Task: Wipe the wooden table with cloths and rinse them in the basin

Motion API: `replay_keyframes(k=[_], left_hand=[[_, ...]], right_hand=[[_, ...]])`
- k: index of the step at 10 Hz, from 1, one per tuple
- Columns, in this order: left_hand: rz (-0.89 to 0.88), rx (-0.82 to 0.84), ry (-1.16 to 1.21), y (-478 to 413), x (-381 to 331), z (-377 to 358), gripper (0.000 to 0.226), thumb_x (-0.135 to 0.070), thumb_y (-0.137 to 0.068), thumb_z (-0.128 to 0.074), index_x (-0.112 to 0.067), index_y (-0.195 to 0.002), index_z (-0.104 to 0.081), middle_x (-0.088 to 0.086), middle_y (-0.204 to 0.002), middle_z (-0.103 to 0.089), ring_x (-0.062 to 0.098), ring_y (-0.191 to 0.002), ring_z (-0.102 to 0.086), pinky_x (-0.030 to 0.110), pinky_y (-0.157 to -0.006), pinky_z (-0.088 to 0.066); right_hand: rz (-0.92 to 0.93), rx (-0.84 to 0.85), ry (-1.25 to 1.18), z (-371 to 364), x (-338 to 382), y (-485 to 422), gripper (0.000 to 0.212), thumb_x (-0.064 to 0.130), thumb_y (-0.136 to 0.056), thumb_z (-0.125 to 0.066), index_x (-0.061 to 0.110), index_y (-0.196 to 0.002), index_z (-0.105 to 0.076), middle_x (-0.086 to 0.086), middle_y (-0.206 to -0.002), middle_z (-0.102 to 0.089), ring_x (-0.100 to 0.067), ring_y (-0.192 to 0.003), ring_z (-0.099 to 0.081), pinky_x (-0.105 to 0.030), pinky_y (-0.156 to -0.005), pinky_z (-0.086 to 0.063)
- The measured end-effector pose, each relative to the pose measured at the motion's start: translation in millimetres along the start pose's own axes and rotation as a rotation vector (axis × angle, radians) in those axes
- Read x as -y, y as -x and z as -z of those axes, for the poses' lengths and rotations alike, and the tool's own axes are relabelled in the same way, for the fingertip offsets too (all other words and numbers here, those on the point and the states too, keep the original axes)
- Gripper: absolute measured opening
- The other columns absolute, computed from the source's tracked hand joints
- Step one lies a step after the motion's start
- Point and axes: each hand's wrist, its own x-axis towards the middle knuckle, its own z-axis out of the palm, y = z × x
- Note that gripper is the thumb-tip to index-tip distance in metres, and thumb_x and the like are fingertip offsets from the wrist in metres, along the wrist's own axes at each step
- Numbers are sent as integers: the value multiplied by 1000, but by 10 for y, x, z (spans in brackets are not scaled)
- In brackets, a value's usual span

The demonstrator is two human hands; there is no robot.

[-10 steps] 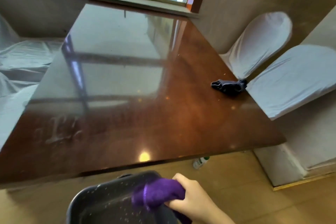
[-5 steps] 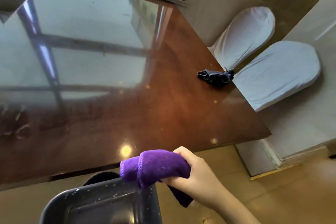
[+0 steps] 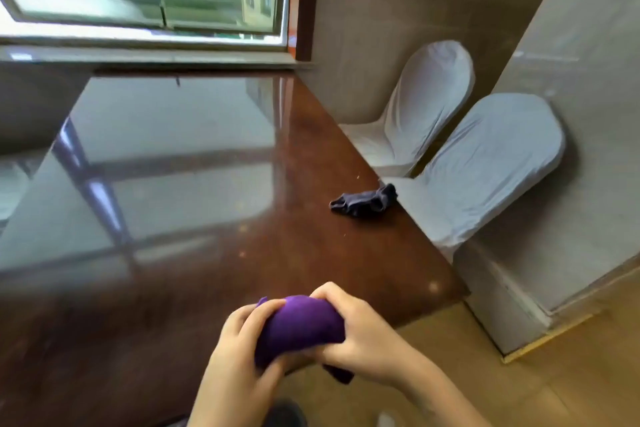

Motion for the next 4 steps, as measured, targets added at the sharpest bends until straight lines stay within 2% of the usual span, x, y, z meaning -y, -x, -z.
replay_keyframes(k=[1,2,3,4], left_hand=[[-93,3,5,-444,-426,-196,54,0,-63,-70,-23,-111,-64,-4,-112,-58,4,-101,-54,-3,-83,-31],[-133,-2,-35,-935,-840,-490,53,-4,-70,-65,-23,-119,-58,1,-127,-52,18,-111,-56,17,-91,-41],[-99,100,-151,-1323,-1026,-761,62,-12,-79,-60,-24,-136,-41,9,-150,-32,28,-130,-43,33,-103,-37],[118,292,-320,-1501,-956,-873,71,-22,-85,-58,-25,-146,-21,15,-158,-10,36,-140,-25,39,-112,-27]], right_hand=[[19,-125,158,591,-109,-67,43,28,-70,-72,30,-106,-49,10,-105,-55,-9,-97,-54,-31,-86,-48],[13,-270,343,1091,-279,-243,45,34,-77,-65,30,-118,-48,9,-114,-52,-14,-106,-47,-38,-92,-44],[-61,-413,513,1406,-459,-522,50,35,-83,-62,30,-129,-43,3,-130,-51,-20,-117,-43,-35,-98,-38],[-271,-291,579,1522,-692,-671,70,40,-86,-59,22,-144,-26,-3,-153,-30,-27,-136,-29,-40,-110,-28]])
